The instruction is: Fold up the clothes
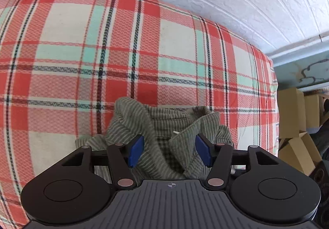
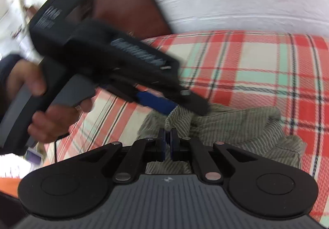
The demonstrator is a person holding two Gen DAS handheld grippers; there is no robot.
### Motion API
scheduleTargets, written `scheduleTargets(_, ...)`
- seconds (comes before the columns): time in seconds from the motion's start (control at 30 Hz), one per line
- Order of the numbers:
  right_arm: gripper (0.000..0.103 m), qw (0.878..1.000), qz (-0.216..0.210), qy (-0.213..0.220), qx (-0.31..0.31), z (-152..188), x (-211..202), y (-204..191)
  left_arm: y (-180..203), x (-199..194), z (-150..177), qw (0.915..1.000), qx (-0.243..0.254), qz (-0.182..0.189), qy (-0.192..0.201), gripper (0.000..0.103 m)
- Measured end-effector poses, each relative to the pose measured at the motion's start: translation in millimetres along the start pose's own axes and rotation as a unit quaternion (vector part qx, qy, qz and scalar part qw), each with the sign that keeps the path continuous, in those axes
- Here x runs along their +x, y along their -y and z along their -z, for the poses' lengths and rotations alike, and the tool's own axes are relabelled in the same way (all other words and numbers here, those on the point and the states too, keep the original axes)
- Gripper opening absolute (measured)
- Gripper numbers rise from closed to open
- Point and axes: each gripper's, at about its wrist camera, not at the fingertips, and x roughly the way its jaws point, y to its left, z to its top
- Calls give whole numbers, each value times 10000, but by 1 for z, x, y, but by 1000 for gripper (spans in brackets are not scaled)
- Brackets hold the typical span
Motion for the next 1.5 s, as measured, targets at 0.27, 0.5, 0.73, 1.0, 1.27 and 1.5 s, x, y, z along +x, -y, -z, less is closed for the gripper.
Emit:
scheduleTargets(0.27, 8, 9998, -79, 37, 156, 4, -6, 2, -23, -7, 15, 9992, -229, 151, 289, 0)
scheduleTargets(0.5, 19, 9961, -89, 428, 762, 5, -35, 25, -40, -22, 43, 9960, -496, 285, 684, 0)
scheduleTargets(0.73, 20, 9947, 889, 208, 482, -6, -22, 19, -53, -27, 69, 9932, -679, 364, 871, 0)
scheduleTargets(1.0, 39, 9878, 1422, -137, -619, -16, 15, -15, -61, -26, 83, 9911, -766, 470, 987, 0)
scheduleTargets(1.27, 46, 9798, 1774, -434, -810, -15, 23, -21, -78, -26, 103, 9853, -1021, 763, 1141, 0)
scheduleTargets(1.5, 9, 9751, 2002, -603, -743, -16, 29, -20, -86, -21, 106, 9849, -1087, 840, 1053, 0)
